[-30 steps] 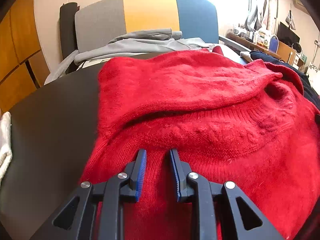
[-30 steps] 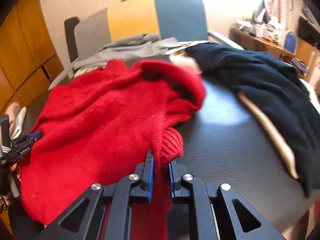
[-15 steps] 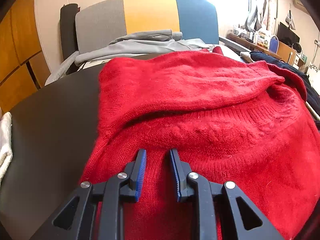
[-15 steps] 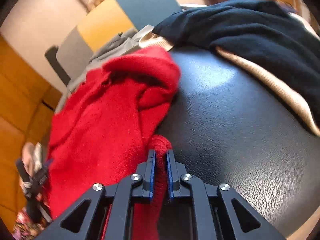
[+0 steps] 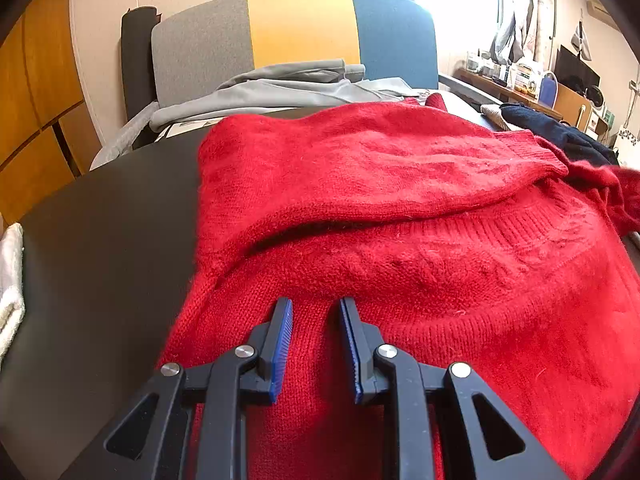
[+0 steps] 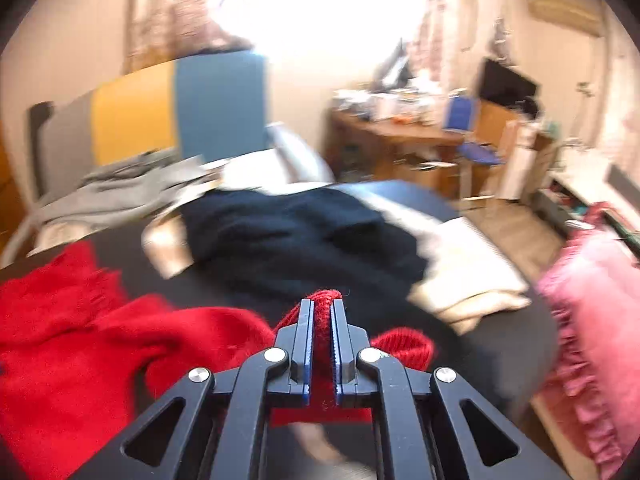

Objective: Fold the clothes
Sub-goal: 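Lay the red sweater flat on the table and open both tools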

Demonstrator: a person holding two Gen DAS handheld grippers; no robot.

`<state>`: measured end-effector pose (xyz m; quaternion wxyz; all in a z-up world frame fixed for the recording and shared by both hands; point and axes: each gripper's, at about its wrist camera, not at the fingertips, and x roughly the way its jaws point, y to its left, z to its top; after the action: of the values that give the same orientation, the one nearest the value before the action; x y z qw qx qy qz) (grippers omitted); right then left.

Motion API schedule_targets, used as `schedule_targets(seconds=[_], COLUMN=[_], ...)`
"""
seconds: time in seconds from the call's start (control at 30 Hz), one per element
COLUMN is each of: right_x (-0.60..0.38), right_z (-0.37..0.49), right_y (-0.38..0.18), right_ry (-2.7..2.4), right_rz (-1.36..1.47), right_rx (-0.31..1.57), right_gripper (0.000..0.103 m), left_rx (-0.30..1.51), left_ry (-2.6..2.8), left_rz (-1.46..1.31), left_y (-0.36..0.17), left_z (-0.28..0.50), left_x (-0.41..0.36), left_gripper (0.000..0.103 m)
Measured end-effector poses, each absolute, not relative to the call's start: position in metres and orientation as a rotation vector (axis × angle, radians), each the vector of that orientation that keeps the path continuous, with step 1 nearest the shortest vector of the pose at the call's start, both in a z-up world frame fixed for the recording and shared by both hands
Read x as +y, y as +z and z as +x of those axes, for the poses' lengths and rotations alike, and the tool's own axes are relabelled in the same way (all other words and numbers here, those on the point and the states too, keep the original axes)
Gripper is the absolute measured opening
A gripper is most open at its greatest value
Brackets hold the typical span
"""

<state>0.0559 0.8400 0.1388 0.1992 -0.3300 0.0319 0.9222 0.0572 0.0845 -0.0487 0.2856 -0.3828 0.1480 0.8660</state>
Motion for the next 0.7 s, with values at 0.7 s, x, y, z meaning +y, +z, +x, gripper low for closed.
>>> schedule_targets(seconds=[0.7], right_x=[0.657], right_z=[-0.003], right_y=[0.087], right_ry=[3.06], right_rz=[-1.151], right_rx=[-0.117], right_gripper=[0.046], left_rx=[0.557], left_ry=[2.309], left_rz=[-1.002], left_y=[-0.033], left_z=[0.042], left_x=[0.071], left_gripper=[0.023])
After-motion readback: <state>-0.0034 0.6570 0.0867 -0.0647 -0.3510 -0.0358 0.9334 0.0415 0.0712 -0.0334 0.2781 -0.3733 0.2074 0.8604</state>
